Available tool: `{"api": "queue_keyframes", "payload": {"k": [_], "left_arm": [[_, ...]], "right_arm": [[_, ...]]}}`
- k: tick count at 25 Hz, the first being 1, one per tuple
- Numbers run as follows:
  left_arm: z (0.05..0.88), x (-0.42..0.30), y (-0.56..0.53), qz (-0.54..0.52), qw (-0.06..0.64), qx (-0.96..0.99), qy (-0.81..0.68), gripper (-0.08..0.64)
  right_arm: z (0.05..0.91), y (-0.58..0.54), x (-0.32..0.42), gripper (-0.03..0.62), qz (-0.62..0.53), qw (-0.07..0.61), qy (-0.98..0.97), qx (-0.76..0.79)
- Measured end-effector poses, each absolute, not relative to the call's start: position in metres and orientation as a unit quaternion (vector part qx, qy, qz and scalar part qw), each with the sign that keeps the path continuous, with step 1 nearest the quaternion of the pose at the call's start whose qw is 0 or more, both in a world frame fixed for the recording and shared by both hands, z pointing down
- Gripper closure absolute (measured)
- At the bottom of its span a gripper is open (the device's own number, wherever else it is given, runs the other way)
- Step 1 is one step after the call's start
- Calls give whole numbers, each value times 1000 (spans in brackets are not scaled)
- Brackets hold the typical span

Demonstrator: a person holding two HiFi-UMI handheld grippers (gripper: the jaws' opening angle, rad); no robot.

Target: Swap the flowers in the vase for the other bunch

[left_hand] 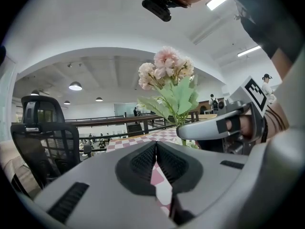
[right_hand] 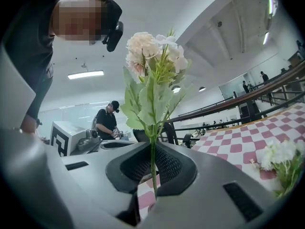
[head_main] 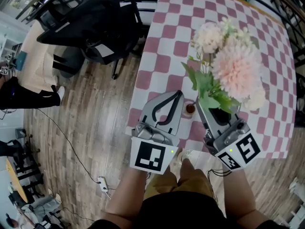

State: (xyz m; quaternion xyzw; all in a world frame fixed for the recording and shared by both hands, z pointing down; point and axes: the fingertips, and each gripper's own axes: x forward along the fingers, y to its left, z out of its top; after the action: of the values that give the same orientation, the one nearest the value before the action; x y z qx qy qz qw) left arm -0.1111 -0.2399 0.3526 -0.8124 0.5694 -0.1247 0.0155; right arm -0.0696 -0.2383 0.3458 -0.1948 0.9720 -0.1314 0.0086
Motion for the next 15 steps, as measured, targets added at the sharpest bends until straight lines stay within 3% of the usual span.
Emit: {"api": "queue_keyframes", "payload": {"k": [15], "left_arm": [[385,-107,-238,-133,0,-825,549,551]], "right_arm": [[391,-240,-72,549,-126,-33,968,-214]]}}
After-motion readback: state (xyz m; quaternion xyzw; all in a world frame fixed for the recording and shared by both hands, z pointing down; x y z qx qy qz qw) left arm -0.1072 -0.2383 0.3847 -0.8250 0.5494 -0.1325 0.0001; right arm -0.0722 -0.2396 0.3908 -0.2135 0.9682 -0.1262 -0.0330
